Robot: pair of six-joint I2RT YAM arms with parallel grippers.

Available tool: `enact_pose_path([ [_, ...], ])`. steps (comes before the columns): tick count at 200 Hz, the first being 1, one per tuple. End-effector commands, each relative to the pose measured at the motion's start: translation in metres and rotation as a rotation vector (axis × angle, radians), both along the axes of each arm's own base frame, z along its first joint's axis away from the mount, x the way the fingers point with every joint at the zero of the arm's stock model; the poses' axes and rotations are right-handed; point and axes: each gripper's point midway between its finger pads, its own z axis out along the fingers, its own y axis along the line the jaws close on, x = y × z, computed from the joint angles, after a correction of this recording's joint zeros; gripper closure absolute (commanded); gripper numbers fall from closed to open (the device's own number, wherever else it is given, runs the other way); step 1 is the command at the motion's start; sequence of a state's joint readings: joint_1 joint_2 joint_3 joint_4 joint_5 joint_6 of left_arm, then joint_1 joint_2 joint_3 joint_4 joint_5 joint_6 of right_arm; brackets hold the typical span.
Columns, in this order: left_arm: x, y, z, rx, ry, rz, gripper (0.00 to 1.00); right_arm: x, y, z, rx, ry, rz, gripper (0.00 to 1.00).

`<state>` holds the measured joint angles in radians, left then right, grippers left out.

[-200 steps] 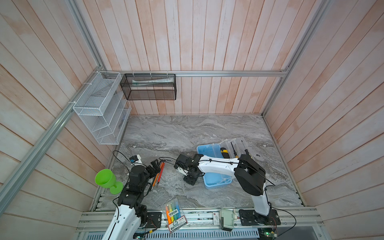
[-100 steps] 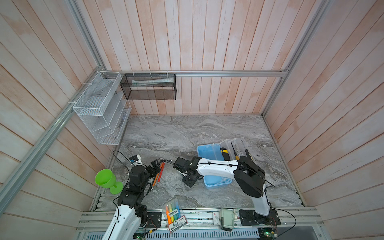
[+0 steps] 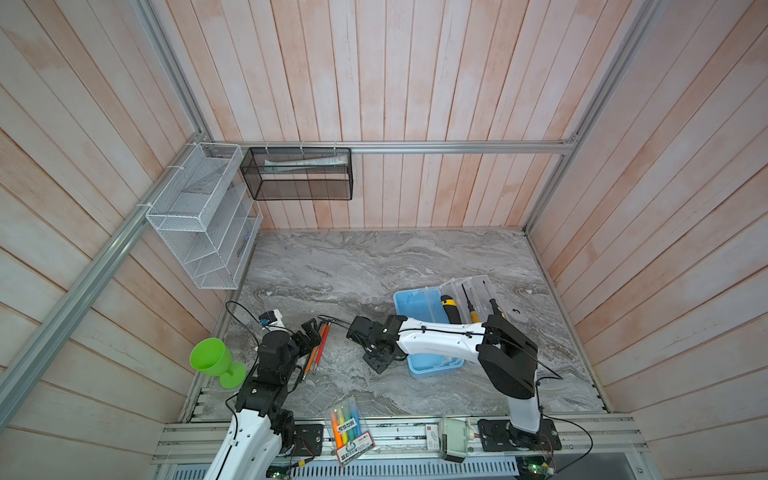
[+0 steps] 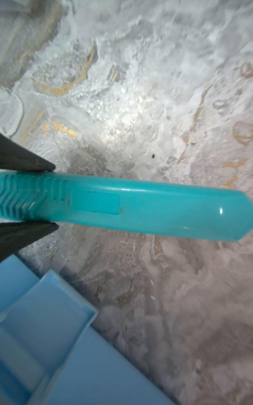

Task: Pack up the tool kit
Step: 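Carry the teal knife with the right gripper over the blue box, then lower the teal knife into the box beside the yellow-black knife and release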

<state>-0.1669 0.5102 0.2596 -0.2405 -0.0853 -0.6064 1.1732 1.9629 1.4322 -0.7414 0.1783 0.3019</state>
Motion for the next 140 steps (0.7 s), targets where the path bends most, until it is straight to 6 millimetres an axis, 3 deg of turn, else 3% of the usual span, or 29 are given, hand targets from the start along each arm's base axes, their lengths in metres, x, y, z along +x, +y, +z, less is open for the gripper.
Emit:
enact_pose_path([
  [1,-0.002,0.0,-0.008,0.008,0.017,-0.004,0.0,0.009,-0.007,0.03,0.031,-0.077,-0.04,0.89],
  [41,-0.002,0.0,-0.008,0.009,0.018,-0.005,0.0,0.025,-0.032,0.061,0.056,-0.129,-0.114,0.9],
  [96,-0.002,-0.001,-0.009,0.008,0.02,-0.005,0.0,0.055,-0.091,0.104,0.13,-0.21,-0.29,0.92],
  [140,-0.001,-0.001,-0.01,0.009,0.028,-0.006,0.0,0.069,-0.147,0.111,0.147,-0.255,-0.441,0.93],
])
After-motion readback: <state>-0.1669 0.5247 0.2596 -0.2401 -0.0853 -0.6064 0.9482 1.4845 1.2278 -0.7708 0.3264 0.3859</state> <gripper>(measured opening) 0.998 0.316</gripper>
